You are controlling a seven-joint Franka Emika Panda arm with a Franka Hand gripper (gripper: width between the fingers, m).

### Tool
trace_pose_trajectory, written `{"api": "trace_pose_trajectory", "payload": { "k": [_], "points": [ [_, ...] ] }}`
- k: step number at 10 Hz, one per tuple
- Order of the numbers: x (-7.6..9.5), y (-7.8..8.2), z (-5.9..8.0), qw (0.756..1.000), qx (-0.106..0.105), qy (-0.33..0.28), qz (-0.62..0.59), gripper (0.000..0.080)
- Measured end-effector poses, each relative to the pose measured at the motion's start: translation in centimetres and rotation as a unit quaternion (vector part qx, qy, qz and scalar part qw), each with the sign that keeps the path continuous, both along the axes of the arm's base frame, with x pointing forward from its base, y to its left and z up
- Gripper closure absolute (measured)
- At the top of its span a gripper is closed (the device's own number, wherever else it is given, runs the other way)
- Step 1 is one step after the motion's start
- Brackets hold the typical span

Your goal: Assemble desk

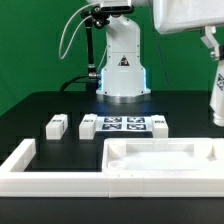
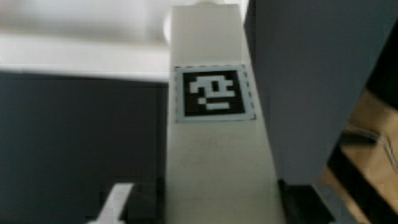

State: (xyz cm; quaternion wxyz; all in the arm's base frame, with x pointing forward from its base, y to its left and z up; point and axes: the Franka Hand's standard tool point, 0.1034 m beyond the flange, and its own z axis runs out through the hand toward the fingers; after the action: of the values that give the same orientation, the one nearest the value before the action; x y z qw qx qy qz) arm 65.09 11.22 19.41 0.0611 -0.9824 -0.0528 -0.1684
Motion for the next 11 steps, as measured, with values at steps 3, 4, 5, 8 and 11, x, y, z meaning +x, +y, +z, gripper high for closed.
{"api": "trace_pose_trajectory", "payload": {
  "k": [3, 4, 5, 8, 11],
  "points": [
    [-0.5, -0.2, -0.8, 1.000, -0.002, -0.008, 0.002, 0.0509],
    [-0.6, -0.5, -1.8, 0.999, -0.013, -0.031, 0.017, 0.0509],
    [-0.9, -0.8, -2.8, 0.999, -0.018, -0.033, 0.023, 0.0509],
    [0.1, -0.7, -3.4, 0.998, -0.015, -0.056, 0.025, 0.0509],
    [0.5, -1.0, -3.7, 0.998, -0.017, -0.057, 0.029, 0.0509]
  ]
}}
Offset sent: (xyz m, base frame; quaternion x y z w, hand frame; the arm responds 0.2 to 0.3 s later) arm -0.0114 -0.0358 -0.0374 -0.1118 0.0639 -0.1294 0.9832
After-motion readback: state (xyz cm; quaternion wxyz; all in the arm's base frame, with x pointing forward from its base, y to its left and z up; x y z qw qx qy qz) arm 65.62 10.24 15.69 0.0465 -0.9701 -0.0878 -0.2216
